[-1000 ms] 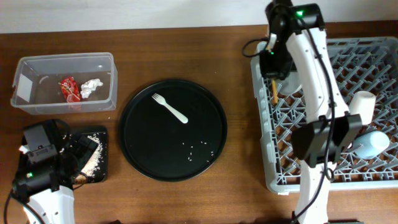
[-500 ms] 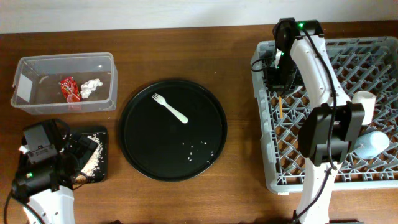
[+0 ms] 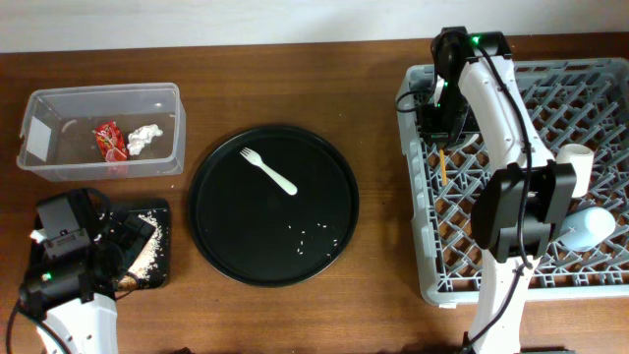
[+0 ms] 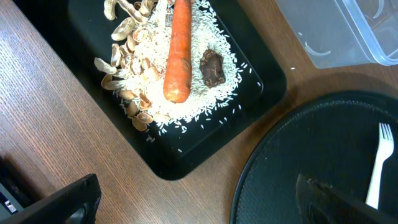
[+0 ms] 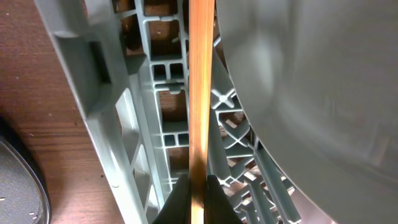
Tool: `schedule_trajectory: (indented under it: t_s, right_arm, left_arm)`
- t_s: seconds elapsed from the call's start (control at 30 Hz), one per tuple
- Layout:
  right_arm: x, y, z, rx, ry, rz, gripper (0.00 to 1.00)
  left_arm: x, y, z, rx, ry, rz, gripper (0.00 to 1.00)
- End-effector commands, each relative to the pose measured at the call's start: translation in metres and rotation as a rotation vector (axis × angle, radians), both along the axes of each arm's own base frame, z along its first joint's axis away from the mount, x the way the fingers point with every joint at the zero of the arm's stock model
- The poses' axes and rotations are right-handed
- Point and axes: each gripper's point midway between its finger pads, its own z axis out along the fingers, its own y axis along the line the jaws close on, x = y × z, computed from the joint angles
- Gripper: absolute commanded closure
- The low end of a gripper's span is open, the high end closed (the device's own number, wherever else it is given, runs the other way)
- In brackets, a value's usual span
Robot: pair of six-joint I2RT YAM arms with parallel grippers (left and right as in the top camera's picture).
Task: Sort waste into correct bins and load items into the dishwasher rack
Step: 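Carry the chopstick right and insert it upright into the rack, then release the chopstick and reach the right gripper back to the white fork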
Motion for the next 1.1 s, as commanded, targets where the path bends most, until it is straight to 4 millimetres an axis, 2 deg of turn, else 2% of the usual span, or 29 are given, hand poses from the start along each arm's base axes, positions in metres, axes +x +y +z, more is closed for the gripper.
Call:
schedule_trajectory:
  t_s: [0.0,0.5,0.53,0.57,0.63,0.67,0.8,0.9,1.07]
  right_arm:
    - [0.001,0.003,0.006,0.001,-0.021,0.032,0.96]
    - [0.000,0.017,0.006,0.071,-0.015,0.065,0.95]
    - [-0.001,0.019,0.006,0.084,-0.013,0.064,0.87]
    - [-0.001,0.019,0.006,0.084,-0.012,0.063,0.55]
    - [-0.001,0.019,0.006,0.084,-0.012,0.063,0.31]
    - [-0.001,0.019,0.006,0.084,-0.012,0.063,0.26]
    - [-0.004,0.019,0.006,0.082,-0.002,0.058,0.16]
    - [-0.006,0.019,0.007,0.079,0.006,0.022,0.15]
    - [-0.007,0.043,0.019,0.084,-0.029,0.059,0.15]
  left_arm:
    - [0.002,0.003,0.008,0.013,-0.025,0.017,0.01]
    - [0.002,0.003,0.008,0.013,-0.025,0.017,0.01]
    - [0.002,0.003,0.008,0.012,-0.025,0.017,0.01]
    - [0.002,0.003,0.008,0.012,-0.025,0.017,0.01]
    - [0.002,0.003,0.008,0.013,-0.025,0.017,0.01]
    - [0.002,0.003,0.008,0.013,-0.025,0.017,0.01]
    - [0.002,0.003,0.008,0.012,-0.025,0.017,0.01]
    - [0.002,0.003,0.008,0.012,-0.025,0.017,0.01]
    - [0.002,0.003,0.008,0.012,-0.025,0.017,0.01]
